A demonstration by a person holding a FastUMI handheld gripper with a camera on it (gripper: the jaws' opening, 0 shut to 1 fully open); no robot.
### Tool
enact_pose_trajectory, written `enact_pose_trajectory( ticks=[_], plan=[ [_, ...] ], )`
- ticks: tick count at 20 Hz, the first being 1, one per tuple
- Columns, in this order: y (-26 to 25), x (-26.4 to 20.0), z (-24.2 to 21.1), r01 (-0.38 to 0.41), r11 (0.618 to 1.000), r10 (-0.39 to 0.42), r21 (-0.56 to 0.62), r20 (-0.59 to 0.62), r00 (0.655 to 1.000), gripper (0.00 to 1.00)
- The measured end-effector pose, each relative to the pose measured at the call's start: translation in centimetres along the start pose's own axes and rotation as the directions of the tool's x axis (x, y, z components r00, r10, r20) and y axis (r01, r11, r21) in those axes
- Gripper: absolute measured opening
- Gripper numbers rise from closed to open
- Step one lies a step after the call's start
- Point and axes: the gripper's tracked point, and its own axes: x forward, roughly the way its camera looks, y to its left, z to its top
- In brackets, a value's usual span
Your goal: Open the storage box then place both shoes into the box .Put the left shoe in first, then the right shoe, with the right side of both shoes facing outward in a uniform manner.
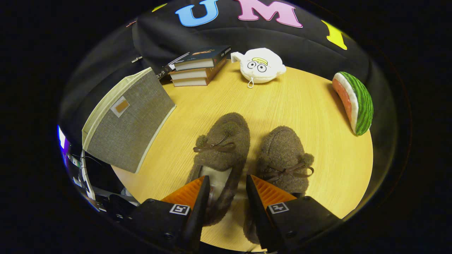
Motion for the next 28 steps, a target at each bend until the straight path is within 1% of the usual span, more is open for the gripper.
enact_pose_trajectory(
  ticks=[2,5,7,9,10,11,12,13,14,15,17,20,23,28],
  plan=[
    [0.0,1.5,0.4,0.017,1.0,-0.017,-0.007,-0.001,1.0,0.53],
    [0.2,3.1,1.2,0.038,0.999,-0.038,-0.011,0.025,0.999,0.52],
    [0.1,3.3,1.4,0.038,0.999,-0.038,0.003,0.034,0.999,0.54],
    [-0.3,3.2,1.6,0.04,0.999,-0.04,0.009,0.036,0.999,0.5],
    [-0.9,2.9,1.7,0.054,0.998,-0.055,0.027,0.039,0.998,0.48],
    [-1.6,2.8,1.9,0.074,0.995,-0.077,0.067,0.044,0.996,0.31],
    [-1.4,2.5,2.2,0.067,0.991,-0.073,0.115,0.05,0.996,0.2],
    [-1.3,2.1,2.6,0.063,0.988,-0.072,0.139,0.058,0.996,0.09],
    [-1.4,1.7,3.0,0.068,0.988,-0.079,0.138,0.075,0.994,0.09],
    [-1.3,1.4,3.3,0.071,0.989,-0.083,0.13,0.091,0.992,0.07],
    [-0.8,0.5,4.0,0.059,0.99,-0.075,0.132,0.119,0.99,0.07],
    [-0.3,-1.2,5.1,0.049,0.979,-0.077,0.196,0.137,0.988,0.07],
    [1.0,-3.2,7.2,0.018,0.967,-0.064,0.256,0.172,0.983,0.07],
    [5.9,-6.6,11.9,-0.077,0.943,-0.003,0.322,0.241,0.971,0.07]
  ],
)
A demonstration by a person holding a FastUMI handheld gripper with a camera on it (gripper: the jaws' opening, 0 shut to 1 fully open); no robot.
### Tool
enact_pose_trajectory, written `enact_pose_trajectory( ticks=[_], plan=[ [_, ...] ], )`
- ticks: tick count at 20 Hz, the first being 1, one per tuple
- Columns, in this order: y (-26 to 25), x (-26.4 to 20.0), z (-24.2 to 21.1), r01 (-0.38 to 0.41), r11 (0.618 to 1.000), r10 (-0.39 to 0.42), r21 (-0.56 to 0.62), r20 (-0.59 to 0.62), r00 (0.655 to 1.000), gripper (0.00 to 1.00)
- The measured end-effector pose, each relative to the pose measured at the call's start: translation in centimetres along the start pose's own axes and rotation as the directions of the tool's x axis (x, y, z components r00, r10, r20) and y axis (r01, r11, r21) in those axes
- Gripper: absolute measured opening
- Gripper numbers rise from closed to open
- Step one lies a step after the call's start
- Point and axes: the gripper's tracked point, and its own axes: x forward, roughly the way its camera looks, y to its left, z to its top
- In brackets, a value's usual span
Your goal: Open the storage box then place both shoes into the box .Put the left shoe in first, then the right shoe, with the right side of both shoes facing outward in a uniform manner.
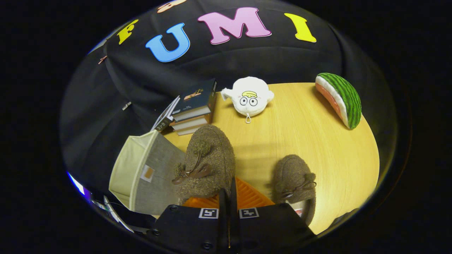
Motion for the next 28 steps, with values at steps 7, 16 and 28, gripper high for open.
enact_pose_trajectory(
  ticks=[7,16,28],
  plan=[
    [11.5,-2.3,3.5,-0.076,0.997,0.075,0.028,0.039,0.996,0.06],
    [23.4,0.3,0.8,-0.1,0.994,0.102,0.054,-0.055,0.993,0.06],
    [25.2,7.4,-5.2,0.1,0.992,-0.085,0.077,-0.176,0.981,0.06]
  ],
)
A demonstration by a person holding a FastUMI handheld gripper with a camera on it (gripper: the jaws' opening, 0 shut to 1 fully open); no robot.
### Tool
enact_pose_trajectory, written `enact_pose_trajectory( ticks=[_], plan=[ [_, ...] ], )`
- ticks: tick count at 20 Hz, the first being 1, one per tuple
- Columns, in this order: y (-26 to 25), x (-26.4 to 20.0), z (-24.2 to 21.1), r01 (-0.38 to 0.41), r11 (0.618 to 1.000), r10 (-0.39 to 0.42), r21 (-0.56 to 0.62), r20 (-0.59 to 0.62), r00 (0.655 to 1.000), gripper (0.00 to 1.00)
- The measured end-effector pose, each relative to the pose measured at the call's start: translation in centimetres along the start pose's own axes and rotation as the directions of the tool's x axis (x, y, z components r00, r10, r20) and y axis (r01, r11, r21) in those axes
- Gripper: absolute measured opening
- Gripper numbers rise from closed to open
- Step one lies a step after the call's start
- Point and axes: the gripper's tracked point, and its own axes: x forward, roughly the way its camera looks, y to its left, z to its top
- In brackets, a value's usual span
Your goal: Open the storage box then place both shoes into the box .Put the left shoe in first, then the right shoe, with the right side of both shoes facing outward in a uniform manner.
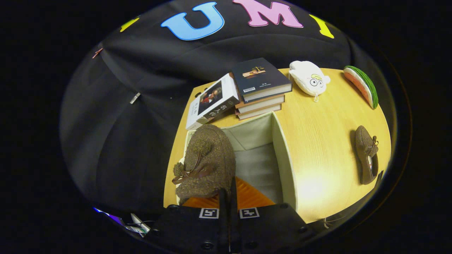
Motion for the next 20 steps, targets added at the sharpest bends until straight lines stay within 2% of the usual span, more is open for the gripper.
enact_pose_trajectory(
  ticks=[6,10,14,16,20],
  plan=[
    [0.3,2.8,-1.5,0.036,0.999,-0.036,0.009,-0.042,0.998,0.06],
    [1.0,4.3,-3.0,0.025,1.0,-0.025,0.001,-0.089,0.996,0.06],
    [2.4,4.4,-3.9,-0.041,0.999,0.042,0.011,-0.128,0.991,0.2],
    [3.4,3.9,-3.9,-0.089,0.996,0.09,0.02,-0.132,0.987,0.35],
    [4.2,2.7,-3.6,-0.143,0.99,0.139,-0.019,-0.121,0.983,0.99]
  ],
)
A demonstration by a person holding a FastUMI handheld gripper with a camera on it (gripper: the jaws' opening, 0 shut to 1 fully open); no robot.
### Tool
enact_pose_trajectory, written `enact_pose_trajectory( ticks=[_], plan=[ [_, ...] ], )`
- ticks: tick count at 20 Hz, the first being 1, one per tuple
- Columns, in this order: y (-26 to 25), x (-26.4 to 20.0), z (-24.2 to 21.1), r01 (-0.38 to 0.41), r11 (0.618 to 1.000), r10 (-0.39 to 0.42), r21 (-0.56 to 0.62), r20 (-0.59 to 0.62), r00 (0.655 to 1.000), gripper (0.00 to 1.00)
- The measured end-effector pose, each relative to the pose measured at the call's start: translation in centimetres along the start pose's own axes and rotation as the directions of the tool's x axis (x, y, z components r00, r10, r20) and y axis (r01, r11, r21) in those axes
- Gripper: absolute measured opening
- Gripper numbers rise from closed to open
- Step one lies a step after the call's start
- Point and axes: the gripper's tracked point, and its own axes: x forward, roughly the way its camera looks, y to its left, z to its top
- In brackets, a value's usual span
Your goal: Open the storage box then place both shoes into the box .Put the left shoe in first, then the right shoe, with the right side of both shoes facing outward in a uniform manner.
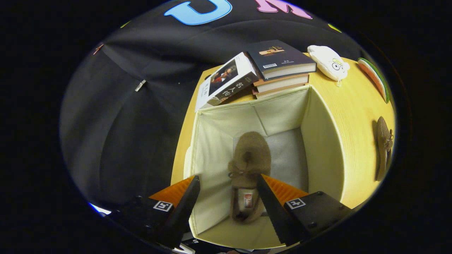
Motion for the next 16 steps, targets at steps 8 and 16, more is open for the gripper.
enact_pose_trajectory(
  ticks=[8,16],
  plan=[
    [-1.5,-7.4,4.5,-0.055,0.992,0.075,-0.109,0.187,0.979,0.98],
    [-12.4,-17.7,8.8,0.052,0.974,0.034,-0.221,0.367,0.93,0.98]
  ],
)
